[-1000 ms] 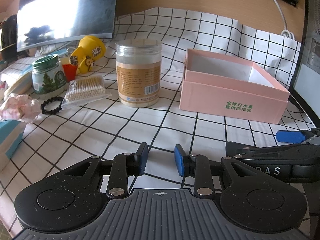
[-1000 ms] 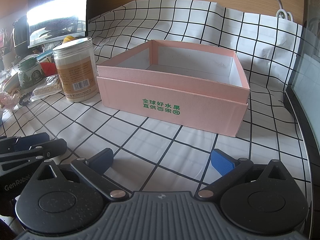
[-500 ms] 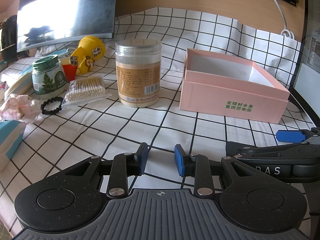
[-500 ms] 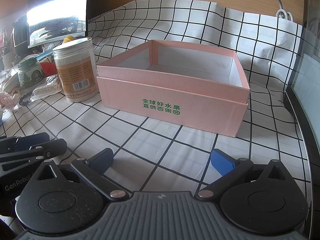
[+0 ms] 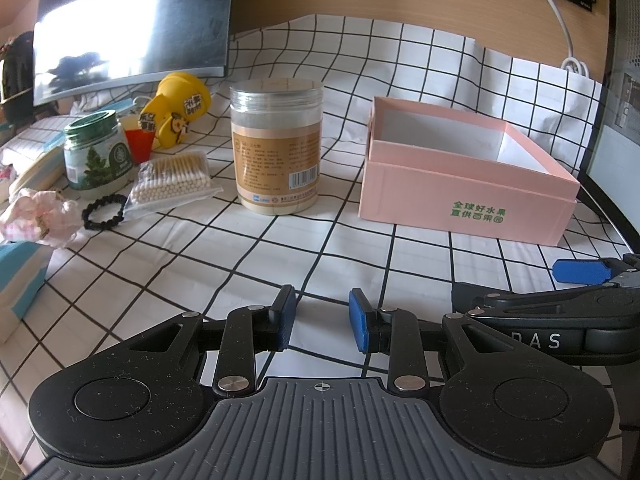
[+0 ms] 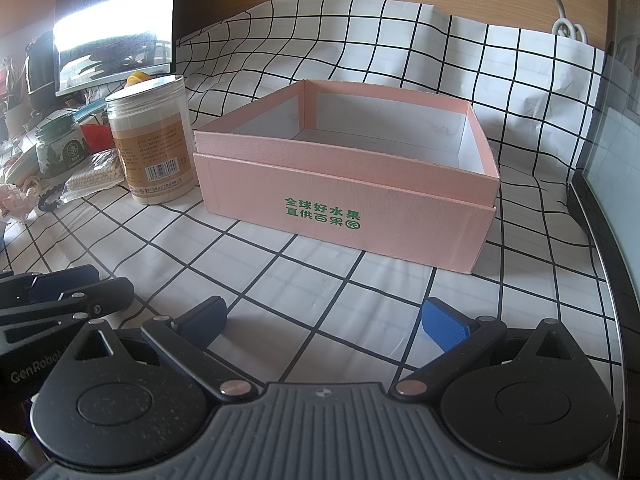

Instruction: Organize soft objects

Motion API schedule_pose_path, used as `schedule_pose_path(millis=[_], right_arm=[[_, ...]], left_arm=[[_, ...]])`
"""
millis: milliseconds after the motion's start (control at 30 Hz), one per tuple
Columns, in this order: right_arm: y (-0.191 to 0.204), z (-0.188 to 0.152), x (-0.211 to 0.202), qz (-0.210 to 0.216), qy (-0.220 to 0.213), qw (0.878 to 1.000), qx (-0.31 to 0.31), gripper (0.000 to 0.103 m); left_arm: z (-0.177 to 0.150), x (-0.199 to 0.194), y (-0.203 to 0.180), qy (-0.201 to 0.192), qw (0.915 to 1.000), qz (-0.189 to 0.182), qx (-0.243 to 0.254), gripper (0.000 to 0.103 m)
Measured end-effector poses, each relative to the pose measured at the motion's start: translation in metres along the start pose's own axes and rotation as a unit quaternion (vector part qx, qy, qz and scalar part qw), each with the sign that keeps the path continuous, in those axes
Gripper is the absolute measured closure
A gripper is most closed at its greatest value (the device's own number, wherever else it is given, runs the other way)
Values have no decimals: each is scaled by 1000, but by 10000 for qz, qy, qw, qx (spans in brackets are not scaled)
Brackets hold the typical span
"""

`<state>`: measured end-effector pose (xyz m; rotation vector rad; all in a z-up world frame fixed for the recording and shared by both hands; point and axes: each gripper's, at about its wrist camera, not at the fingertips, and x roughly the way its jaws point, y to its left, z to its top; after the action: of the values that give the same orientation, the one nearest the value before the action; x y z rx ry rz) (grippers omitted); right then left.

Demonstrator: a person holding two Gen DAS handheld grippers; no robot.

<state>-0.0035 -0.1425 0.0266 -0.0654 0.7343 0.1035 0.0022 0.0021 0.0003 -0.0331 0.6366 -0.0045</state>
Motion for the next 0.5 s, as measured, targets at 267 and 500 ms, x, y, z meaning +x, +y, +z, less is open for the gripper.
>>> schedule_pose_path(millis=[267,500], right_arm=[[0,0,0,0,-2,10000,0,0],[0,0,0,-1,-3,10000,0,0]], left_arm=[[0,0,0,2,10000,11,17,71],[0,0,0,2,10000,10,19,71]])
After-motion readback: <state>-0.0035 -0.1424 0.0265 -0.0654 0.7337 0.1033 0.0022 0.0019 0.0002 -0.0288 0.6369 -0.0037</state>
